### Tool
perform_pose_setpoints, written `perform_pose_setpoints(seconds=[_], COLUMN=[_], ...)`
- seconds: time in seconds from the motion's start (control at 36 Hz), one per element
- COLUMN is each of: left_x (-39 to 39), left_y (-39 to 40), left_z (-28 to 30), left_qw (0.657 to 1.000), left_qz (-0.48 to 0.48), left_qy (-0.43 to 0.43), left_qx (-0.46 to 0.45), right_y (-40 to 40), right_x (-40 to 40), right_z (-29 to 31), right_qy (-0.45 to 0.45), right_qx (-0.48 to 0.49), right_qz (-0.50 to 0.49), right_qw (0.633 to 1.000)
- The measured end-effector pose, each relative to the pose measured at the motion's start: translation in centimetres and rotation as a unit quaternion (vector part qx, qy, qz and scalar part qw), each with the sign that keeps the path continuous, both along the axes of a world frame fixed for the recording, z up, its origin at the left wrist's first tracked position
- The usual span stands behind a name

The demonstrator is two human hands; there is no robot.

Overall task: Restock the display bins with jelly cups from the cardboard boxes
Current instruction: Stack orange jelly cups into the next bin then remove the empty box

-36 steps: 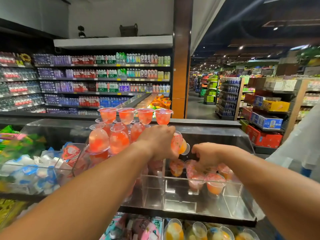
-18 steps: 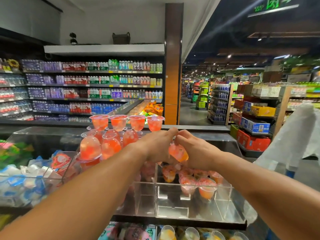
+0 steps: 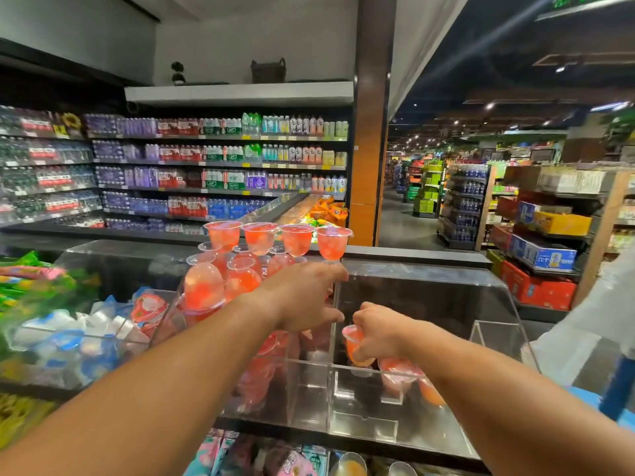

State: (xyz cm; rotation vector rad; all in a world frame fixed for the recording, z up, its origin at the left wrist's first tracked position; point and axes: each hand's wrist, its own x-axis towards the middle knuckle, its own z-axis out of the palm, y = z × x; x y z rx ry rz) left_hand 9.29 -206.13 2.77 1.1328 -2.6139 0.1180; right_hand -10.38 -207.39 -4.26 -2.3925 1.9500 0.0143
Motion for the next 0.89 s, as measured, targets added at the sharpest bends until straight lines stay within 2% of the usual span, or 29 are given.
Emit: perform_pose_setpoints(seconds=[0.28, 0.61, 0.89], left_x=[0.6, 0.2, 0.5], left_y=[-0.1, 0.0, 0.2], left_z=[-0.3, -0.7, -0.9], left_qw=[0.999, 1.000, 0.999], left_qz=[0.021, 0.020, 0.024], left_qy=[-0.024, -0.017, -0.029], left_qx=[-0.016, -0.002, 0.010], right_y=[-1.5, -2.5, -1.5], right_x=[0.2, 0.9, 0.0], right_z=[-2.7, -3.9, -2.9], right_qy=[0.093, 0.077, 0.071], right_qx=[0.083, 0.109, 0.120], right_qz=[0.016, -0.024, 0.004], right_qw=[0.992, 0.991, 0.990])
